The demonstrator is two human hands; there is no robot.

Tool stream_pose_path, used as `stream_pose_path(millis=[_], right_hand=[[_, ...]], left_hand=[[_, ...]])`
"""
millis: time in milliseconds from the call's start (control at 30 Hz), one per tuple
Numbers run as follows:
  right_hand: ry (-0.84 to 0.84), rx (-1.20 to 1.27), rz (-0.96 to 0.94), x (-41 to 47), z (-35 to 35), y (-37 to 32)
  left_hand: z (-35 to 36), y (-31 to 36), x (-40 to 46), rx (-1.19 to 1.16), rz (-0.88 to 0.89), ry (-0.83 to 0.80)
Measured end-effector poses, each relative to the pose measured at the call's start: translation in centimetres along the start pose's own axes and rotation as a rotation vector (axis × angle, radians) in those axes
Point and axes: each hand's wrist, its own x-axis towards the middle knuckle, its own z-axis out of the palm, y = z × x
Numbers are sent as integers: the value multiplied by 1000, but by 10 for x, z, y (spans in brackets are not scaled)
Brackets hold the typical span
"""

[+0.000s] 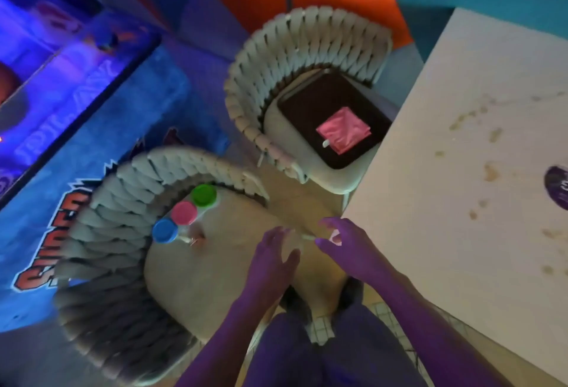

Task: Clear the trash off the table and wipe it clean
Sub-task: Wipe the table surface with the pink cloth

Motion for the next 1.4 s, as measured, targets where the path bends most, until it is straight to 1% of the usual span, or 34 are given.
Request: stream_pose_path(millis=[133, 267, 467, 633, 967, 1167, 1267, 1400], right_hand=[[73, 43, 14, -18, -42, 26], [121, 39, -17, -21, -83, 40], [179, 11, -55, -4, -134, 43], [229, 8, -86, 26, -170, 35], [268, -90, -108, 109, -223, 12], [291, -188, -30, 202, -246, 0], [255, -219, 1, 250, -247, 4], [168, -261, 89, 309, -243, 14]], left_hand=[[22, 50, 5, 36, 70, 3], [40, 93, 15, 69, 142, -2], [47, 142, 41, 103, 195, 25], [43, 168, 79, 103, 223, 78], [28, 202, 178, 58, 185, 104], [26, 200, 274, 41, 112, 73], [31, 189, 318, 27, 42, 39], [42, 167, 373, 42, -48, -11]])
